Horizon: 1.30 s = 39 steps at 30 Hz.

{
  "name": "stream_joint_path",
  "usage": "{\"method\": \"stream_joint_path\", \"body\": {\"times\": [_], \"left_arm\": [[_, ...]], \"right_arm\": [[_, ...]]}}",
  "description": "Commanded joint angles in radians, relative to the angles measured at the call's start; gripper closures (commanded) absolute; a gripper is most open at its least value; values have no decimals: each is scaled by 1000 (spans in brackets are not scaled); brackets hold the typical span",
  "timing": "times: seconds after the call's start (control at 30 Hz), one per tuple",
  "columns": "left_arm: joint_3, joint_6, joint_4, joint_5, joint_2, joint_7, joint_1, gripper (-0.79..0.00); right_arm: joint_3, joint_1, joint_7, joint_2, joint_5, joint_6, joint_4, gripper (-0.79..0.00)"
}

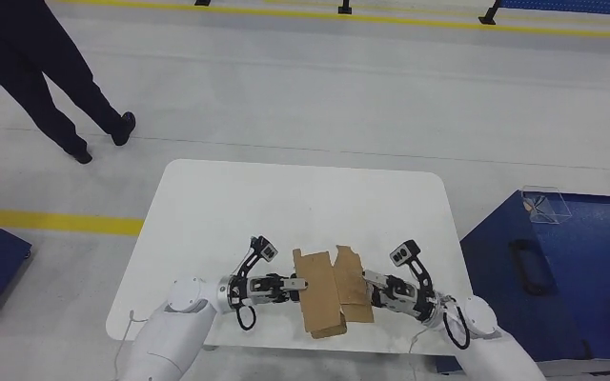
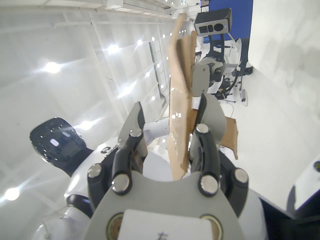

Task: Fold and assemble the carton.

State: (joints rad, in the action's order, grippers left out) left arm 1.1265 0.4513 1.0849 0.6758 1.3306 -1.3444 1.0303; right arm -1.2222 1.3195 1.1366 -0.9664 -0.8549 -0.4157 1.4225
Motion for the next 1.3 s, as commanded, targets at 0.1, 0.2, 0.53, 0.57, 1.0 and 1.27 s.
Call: {"method": "stream_joint_path", "body": {"times": [0.1,0.2,0.53,0.57,1.0,1.27], "left_arm": [[-12,195,41,177,30,199,50,0],[-52,277,6,241,54,253,39,0],[-168,184,-72,403,117,159,3,0],[-171,179,-77,407,121,154,2,0],[-163,108,-136,425,154,83,-7,0],[-141,93,-158,417,167,69,-8,0]], "right_arm": [[-128,59,-82,5,69,-350,69,-785],[-160,97,-180,7,191,-448,113,-785],[-91,75,-367,-19,446,-597,45,-785],[-79,67,-373,-22,452,-597,39,-770],[-23,48,-388,-42,480,-597,45,-382],[-14,50,-387,-47,497,-597,52,0]]}}
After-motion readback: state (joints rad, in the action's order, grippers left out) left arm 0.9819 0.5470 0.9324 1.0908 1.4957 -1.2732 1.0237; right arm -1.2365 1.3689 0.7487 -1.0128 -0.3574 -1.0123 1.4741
